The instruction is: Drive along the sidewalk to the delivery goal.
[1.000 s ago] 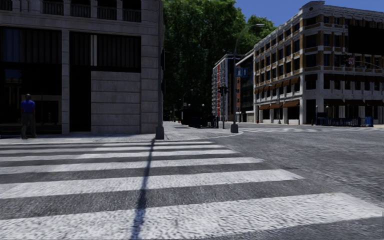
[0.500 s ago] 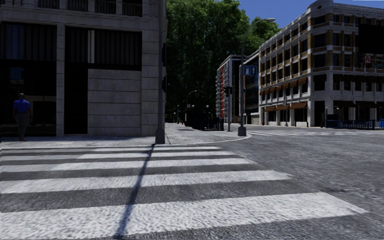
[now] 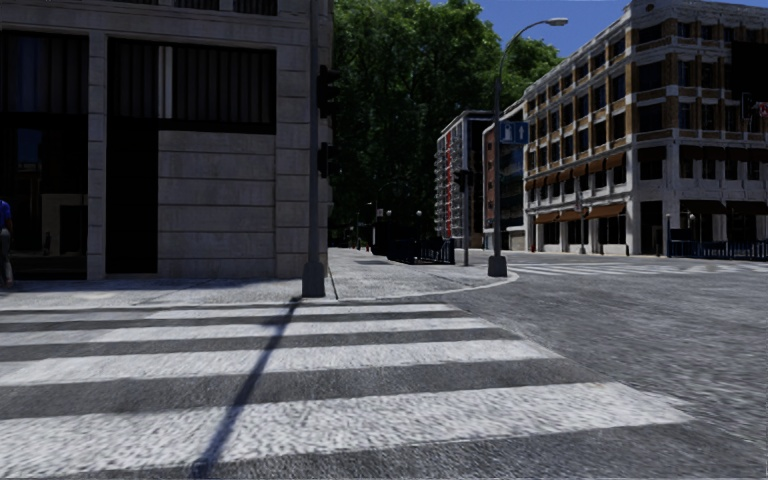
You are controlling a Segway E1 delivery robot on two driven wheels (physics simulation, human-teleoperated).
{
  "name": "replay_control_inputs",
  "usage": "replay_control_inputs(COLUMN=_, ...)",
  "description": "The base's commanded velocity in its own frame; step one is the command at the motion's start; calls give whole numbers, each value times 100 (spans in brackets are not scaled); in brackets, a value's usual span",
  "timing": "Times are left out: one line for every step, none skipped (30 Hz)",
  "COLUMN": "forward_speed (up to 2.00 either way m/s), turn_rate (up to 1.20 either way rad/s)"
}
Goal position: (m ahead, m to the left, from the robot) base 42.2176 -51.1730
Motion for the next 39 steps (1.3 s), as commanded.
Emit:
replay_control_inputs(forward_speed=189, turn_rate=0)
replay_control_inputs(forward_speed=189, turn_rate=0)
replay_control_inputs(forward_speed=189, turn_rate=0)
replay_control_inputs(forward_speed=189, turn_rate=0)
replay_control_inputs(forward_speed=189, turn_rate=0)
replay_control_inputs(forward_speed=189, turn_rate=0)
replay_control_inputs(forward_speed=189, turn_rate=0)
replay_control_inputs(forward_speed=189, turn_rate=0)
replay_control_inputs(forward_speed=189, turn_rate=0)
replay_control_inputs(forward_speed=189, turn_rate=0)
replay_control_inputs(forward_speed=189, turn_rate=0)
replay_control_inputs(forward_speed=189, turn_rate=0)
replay_control_inputs(forward_speed=189, turn_rate=0)
replay_control_inputs(forward_speed=189, turn_rate=0)
replay_control_inputs(forward_speed=189, turn_rate=0)
replay_control_inputs(forward_speed=189, turn_rate=0)
replay_control_inputs(forward_speed=189, turn_rate=0)
replay_control_inputs(forward_speed=189, turn_rate=0)
replay_control_inputs(forward_speed=189, turn_rate=0)
replay_control_inputs(forward_speed=189, turn_rate=0)
replay_control_inputs(forward_speed=188, turn_rate=0)
replay_control_inputs(forward_speed=188, turn_rate=0)
replay_control_inputs(forward_speed=188, turn_rate=0)
replay_control_inputs(forward_speed=188, turn_rate=0)
replay_control_inputs(forward_speed=188, turn_rate=0)
replay_control_inputs(forward_speed=187, turn_rate=0)
replay_control_inputs(forward_speed=187, turn_rate=0)
replay_control_inputs(forward_speed=187, turn_rate=0)
replay_control_inputs(forward_speed=187, turn_rate=0)
replay_control_inputs(forward_speed=187, turn_rate=0)
replay_control_inputs(forward_speed=187, turn_rate=0)
replay_control_inputs(forward_speed=186, turn_rate=0)
replay_control_inputs(forward_speed=186, turn_rate=0)
replay_control_inputs(forward_speed=185, turn_rate=0)
replay_control_inputs(forward_speed=185, turn_rate=0)
replay_control_inputs(forward_speed=185, turn_rate=0)
replay_control_inputs(forward_speed=185, turn_rate=0)
replay_control_inputs(forward_speed=184, turn_rate=0)
replay_control_inputs(forward_speed=184, turn_rate=0)
